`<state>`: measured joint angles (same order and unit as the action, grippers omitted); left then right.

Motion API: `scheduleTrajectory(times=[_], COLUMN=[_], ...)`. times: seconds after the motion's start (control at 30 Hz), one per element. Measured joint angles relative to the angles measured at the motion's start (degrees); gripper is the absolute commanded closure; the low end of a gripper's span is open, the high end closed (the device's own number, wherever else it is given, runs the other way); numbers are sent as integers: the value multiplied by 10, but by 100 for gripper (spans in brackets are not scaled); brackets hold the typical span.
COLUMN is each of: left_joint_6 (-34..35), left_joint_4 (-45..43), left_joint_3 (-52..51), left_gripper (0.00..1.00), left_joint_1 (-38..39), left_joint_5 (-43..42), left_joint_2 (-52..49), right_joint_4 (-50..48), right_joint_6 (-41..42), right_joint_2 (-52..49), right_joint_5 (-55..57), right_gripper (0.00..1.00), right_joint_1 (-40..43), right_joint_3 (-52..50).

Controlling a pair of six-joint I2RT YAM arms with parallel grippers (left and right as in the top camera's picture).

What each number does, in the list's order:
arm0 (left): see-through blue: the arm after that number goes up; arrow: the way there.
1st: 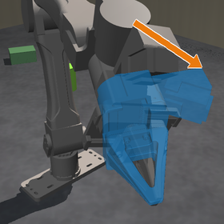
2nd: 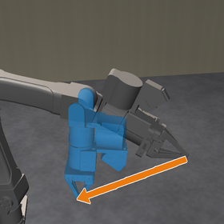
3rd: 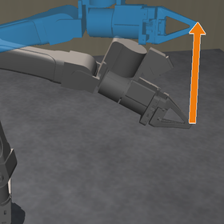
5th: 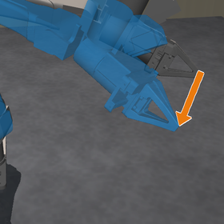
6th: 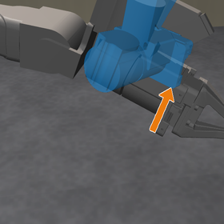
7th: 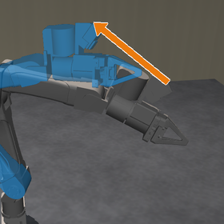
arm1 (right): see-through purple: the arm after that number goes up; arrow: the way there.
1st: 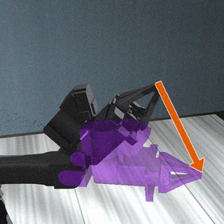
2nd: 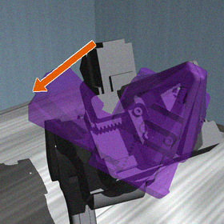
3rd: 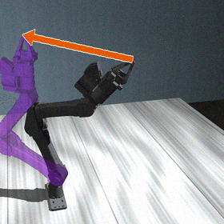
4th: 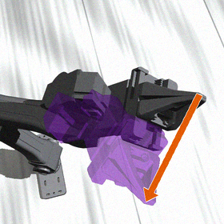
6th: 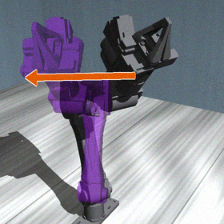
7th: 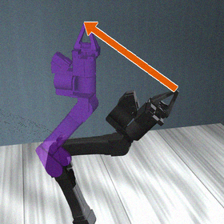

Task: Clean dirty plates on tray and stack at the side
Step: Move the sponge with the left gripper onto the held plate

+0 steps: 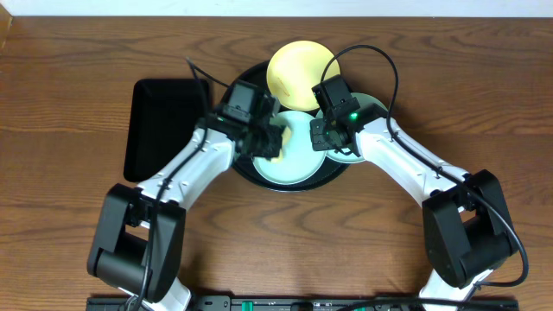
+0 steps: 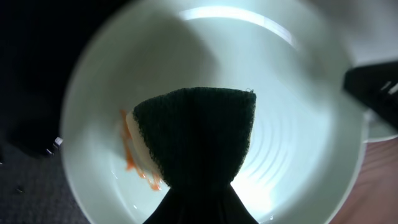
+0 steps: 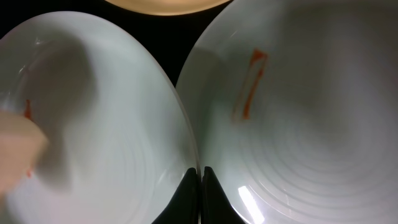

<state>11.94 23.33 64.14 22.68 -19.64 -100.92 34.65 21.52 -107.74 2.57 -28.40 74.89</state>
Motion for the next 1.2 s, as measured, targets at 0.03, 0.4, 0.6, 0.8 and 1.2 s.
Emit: scheduleTrajectory(times=[0.03,0.4,0.6,0.8,1.2], left_joint_6=[0,0,0,0,0], left_joint_4=[0,-20,-63,-96,-128], left_joint_3=[-6,-33,-69,-87,-90], left_gripper=[92,93,92,92,92], left_joint_1=[7,16,16,15,15], left_joint_5=[9,45,48,48,53], left_joint_2=[0,0,0,0,-7], right_joint_4=[0,0,0,0,0], right_joint_6=[0,0,0,0,-1], right_joint_2=[0,0,0,0,0], right_joint_5=[0,0,0,0,0], right_gripper=[99,99,99,99,99], right_joint_1=[0,0,0,0,0], right_joint_3=[0,0,0,0,0])
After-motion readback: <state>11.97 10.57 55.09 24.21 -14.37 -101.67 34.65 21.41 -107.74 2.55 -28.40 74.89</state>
